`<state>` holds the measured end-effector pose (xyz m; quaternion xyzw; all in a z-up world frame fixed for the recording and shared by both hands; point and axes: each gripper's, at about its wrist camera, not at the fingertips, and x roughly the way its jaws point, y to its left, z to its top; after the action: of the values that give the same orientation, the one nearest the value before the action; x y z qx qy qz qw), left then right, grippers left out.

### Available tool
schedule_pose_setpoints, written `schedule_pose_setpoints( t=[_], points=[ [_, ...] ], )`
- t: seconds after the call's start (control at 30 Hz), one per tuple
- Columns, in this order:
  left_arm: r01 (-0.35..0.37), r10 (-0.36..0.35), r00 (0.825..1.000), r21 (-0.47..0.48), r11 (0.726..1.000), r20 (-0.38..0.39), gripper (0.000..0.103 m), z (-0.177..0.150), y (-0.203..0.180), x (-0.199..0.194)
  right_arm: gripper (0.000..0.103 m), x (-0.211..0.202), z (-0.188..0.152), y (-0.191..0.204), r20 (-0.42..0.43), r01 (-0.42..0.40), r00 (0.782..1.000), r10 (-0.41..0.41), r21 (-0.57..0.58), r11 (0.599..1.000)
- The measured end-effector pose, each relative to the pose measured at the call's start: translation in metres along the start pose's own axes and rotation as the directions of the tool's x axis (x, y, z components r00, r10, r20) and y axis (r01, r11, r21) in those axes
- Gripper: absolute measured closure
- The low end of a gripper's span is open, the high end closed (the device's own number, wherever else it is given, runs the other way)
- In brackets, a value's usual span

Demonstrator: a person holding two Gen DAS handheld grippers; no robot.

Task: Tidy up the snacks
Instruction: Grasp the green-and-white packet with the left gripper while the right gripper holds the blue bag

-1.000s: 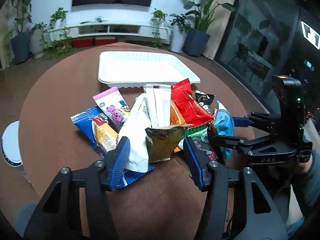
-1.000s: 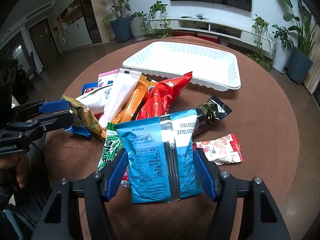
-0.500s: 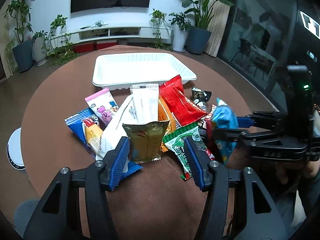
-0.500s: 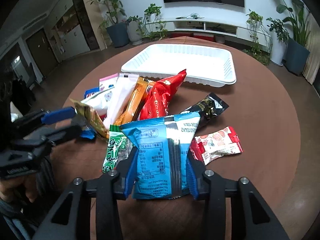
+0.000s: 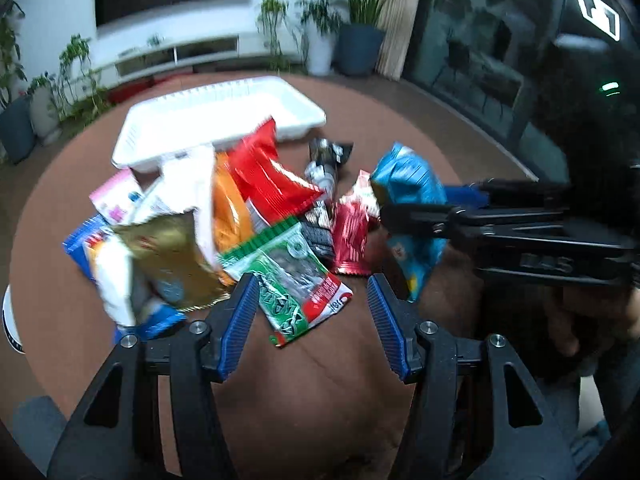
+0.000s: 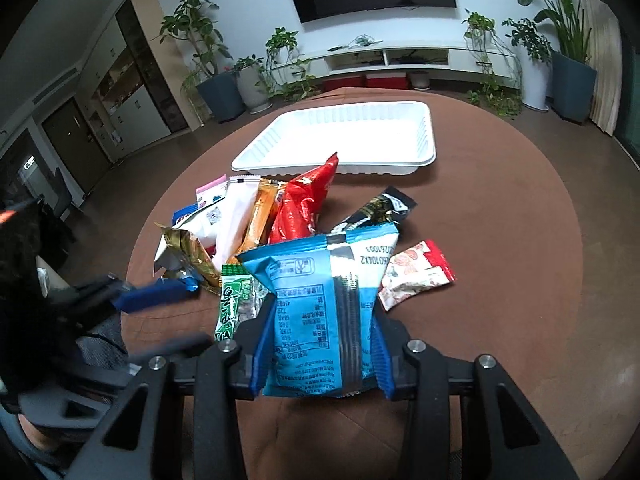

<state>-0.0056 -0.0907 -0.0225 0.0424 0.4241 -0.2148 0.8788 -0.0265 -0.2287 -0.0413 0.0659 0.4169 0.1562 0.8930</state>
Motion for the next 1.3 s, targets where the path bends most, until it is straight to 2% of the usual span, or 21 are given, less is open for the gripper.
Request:
schedule_pose_setpoints(
  t=[0.2, 0.3, 0.43, 0.47, 0.53, 0.6, 0.67, 0.77, 0.87, 0.9, 0.93, 1.03, 1.1, 1.13, 1.3],
  points=[
    [0.004, -0.013, 0.995, -0.088, 0.996, -0.100, 0.048, 0.015, 0.004, 0.036, 0.058, -0.005, -0.003, -0.003, 0.014, -0.005, 1.000, 0.005, 0.011, 1.000],
    [-0.011, -0.001, 0.994, -0.099, 0.995, -0.112, 0.048, 0.016, 0.008, 0.042, 0.058, -0.006, -0.004, -0.005, 0.016, -0.014, 1.000, 0.014, 0.017, 1.000],
    [-0.055, 0.039, 0.990, -0.117, 0.992, -0.139, 0.048, 0.022, 0.019, 0.050, 0.058, -0.005, -0.006, -0.007, 0.017, -0.027, 0.999, 0.027, 0.026, 0.999],
    [-0.083, 0.065, 0.986, -0.116, 0.990, -0.152, 0.048, 0.022, 0.021, 0.053, 0.058, -0.005, -0.007, -0.006, 0.018, -0.031, 0.999, 0.031, 0.027, 0.999],
    [-0.095, 0.071, 0.978, -0.119, 0.988, -0.194, 0.047, 0.016, 0.026, 0.056, 0.058, -0.004, -0.008, -0.006, 0.016, -0.038, 0.999, 0.038, 0.030, 0.999],
    [-0.102, 0.080, 0.977, -0.103, 0.989, -0.200, 0.040, 0.019, 0.021, 0.060, 0.058, -0.002, -0.009, -0.006, 0.012, -0.043, 0.999, 0.043, 0.032, 0.999],
    [-0.095, 0.074, 0.975, -0.093, 0.991, -0.210, 0.039, 0.024, 0.017, 0.063, 0.058, -0.002, -0.009, -0.004, 0.011, -0.050, 0.999, 0.049, 0.035, 0.998],
    [-0.098, 0.075, 0.972, -0.096, 0.991, -0.221, 0.032, 0.028, 0.014, 0.067, 0.058, -0.002, -0.011, -0.004, 0.010, -0.055, 0.998, 0.055, 0.039, 0.998],
    [-0.057, 0.027, 0.980, -0.144, 0.988, -0.199, 0.032, 0.029, 0.014, 0.069, 0.058, -0.003, -0.011, -0.004, 0.014, -0.057, 0.998, 0.057, 0.045, 0.997],
    [-0.020, -0.014, 0.982, -0.174, 0.985, -0.189, 0.033, 0.031, 0.018, 0.071, 0.058, -0.003, -0.011, -0.004, 0.014, -0.058, 0.998, 0.057, 0.047, 0.997],
    [-0.009, -0.025, 0.983, -0.186, 0.983, -0.184, 0.034, 0.030, 0.021, 0.069, 0.058, -0.003, -0.011, -0.005, 0.014, -0.059, 0.998, 0.058, 0.047, 0.997],
    [-0.006, -0.028, 0.985, -0.196, 0.981, -0.171, 0.050, 0.030, 0.031, 0.069, 0.058, -0.002, -0.012, -0.005, 0.012, -0.059, 0.998, 0.059, 0.047, 0.997],
    [-0.009, -0.025, 0.987, -0.204, 0.979, -0.161, 0.073, 0.031, 0.038, 0.068, 0.058, -0.002, -0.012, -0.005, 0.011, -0.055, 0.998, 0.054, 0.048, 0.997],
    [0.017, -0.051, 0.987, -0.216, 0.976, -0.153, 0.078, 0.032, 0.041, 0.068, 0.058, -0.002, -0.012, -0.005, 0.011, -0.051, 0.999, 0.051, 0.049, 0.997],
    [0.066, -0.098, 0.986, -0.215, 0.974, -0.138, 0.083, 0.028, 0.040, 0.069, 0.058, 0.001, -0.014, -0.005, 0.005, -0.037, 0.999, 0.037, 0.063, 0.997]
  ],
)
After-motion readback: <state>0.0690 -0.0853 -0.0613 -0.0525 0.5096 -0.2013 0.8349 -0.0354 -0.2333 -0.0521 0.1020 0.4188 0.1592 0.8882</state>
